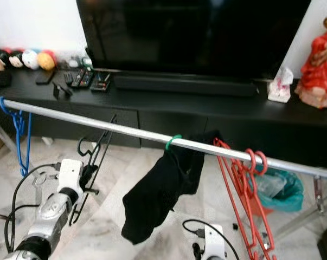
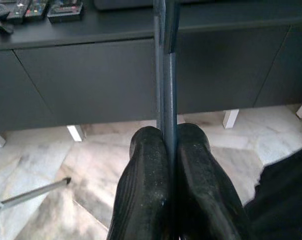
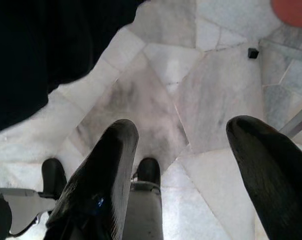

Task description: Hang hanger

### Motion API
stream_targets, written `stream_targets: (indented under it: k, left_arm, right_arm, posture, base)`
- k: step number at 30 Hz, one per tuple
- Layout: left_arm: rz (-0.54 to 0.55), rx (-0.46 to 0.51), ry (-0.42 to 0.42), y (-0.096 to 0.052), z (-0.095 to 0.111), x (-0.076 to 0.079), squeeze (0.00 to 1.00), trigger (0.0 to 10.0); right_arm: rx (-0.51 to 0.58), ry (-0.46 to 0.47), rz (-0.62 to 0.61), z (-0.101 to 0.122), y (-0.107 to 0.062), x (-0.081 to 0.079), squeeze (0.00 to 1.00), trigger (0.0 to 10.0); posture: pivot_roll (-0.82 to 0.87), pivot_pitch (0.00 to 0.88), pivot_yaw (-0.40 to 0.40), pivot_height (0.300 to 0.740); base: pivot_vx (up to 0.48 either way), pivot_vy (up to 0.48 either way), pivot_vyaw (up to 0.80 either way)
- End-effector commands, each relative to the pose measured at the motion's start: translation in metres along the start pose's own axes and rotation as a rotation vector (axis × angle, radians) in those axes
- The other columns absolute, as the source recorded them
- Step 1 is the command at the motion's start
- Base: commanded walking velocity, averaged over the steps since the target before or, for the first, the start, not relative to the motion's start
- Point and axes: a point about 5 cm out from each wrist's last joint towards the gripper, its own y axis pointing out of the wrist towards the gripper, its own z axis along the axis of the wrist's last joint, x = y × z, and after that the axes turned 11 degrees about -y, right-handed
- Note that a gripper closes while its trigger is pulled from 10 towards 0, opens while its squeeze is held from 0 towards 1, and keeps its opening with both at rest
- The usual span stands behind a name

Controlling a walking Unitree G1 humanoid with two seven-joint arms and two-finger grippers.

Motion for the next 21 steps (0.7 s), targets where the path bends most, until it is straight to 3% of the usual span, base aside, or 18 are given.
stream_targets:
  k: [1,5,21]
  left_arm:
    - [-0.010,0.016,0.009,0.002,0.006,0.000,0.00,10.0]
    - [-0.023,0.023,0.005,0.002,0.007,0.002,0.00,10.0]
    - [-0.088,0.163,0.020,-0.003,0.035,0.006,0.00,10.0]
  right_arm:
    - [0.010,0.004,0.007,0.004,0.001,-0.002,0.00,10.0]
    - [0.009,0.005,0.009,0.003,0.001,-0.003,0.00,10.0]
    - [0.011,0.008,0.006,0.005,0.001,-0.003,0.00,10.0]
  posture:
    - [-0.01,0.000,-0.008,0.740]
    - [-0.02,0.000,-0.006,0.740]
    - [-0.01,0.000,-0.010,0.740]
  base:
    - [0.334,0.000,0.00]
    - [0.323,0.000,0.00]
    - [0.000,0.000,0.00]
